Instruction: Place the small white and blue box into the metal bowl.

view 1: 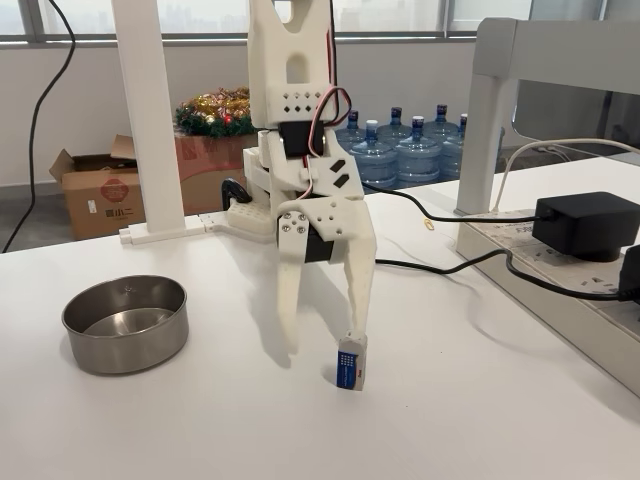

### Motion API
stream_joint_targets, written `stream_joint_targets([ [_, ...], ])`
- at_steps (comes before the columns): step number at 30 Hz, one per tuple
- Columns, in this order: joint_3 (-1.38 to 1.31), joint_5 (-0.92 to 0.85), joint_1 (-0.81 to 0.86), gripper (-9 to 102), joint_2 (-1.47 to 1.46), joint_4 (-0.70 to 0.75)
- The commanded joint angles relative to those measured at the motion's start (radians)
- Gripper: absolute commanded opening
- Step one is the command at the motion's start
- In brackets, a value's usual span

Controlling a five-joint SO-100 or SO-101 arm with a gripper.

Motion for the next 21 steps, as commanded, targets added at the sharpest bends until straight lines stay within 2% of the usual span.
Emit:
stream_joint_targets([
  [1,-0.060,0.006,-0.006,26,-0.038,-0.017],
  [21,-0.227,0.006,-0.017,26,-0.196,-0.017],
])
